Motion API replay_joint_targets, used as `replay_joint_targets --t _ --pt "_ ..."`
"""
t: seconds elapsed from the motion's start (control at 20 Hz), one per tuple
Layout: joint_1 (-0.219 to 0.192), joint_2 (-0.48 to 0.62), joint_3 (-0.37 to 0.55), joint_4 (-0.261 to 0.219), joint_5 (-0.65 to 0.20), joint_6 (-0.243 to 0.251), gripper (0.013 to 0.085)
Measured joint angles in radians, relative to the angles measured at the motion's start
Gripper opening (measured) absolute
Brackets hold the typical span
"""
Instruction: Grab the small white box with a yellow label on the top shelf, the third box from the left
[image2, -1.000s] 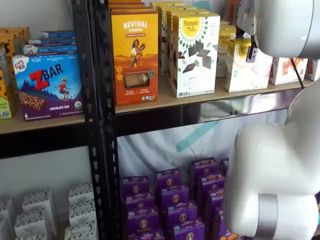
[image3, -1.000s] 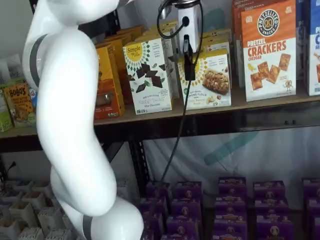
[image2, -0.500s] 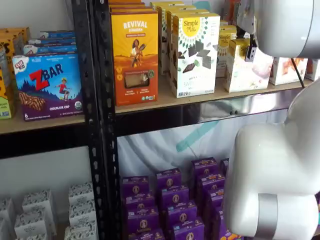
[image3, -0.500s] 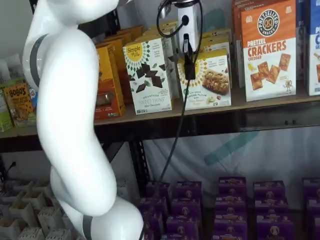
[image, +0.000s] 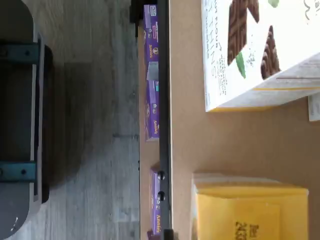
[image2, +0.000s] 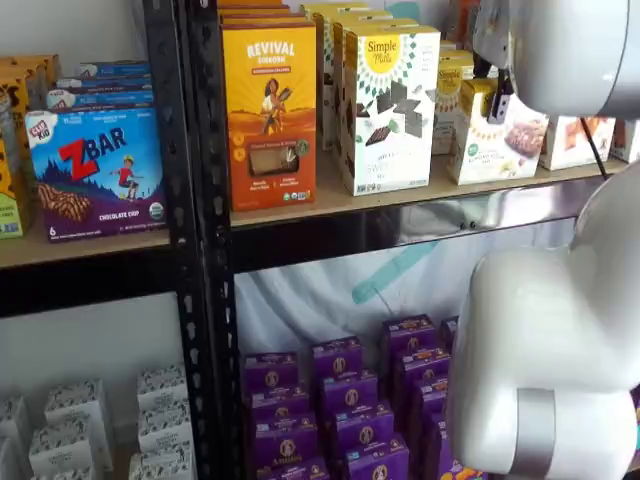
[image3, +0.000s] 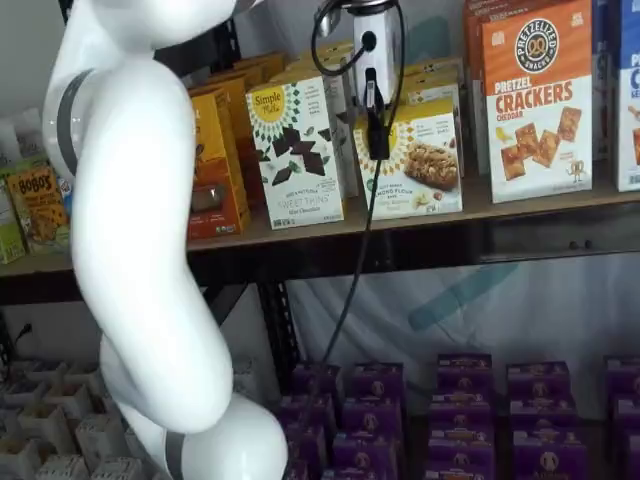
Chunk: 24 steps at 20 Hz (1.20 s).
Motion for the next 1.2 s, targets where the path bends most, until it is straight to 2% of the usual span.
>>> replay_joint_targets --t 0.05,0.1,0.4,0.5,1.2 --pt "-0.001 0.0 -0.001 0.003 0.001 -0.001 0.045" --pt "-0.003 0.001 -0.002 0.005 0.003 -0.002 0.041" --pt "-0.011 0.006 -0.012 0.016 0.011 -0.008 0.041" --pt "-0.013 0.008 -0.015 0.017 0.014 -0.009 0.033" --pt "-0.031 0.017 -0.038 0.025 0.043 -0.022 0.033"
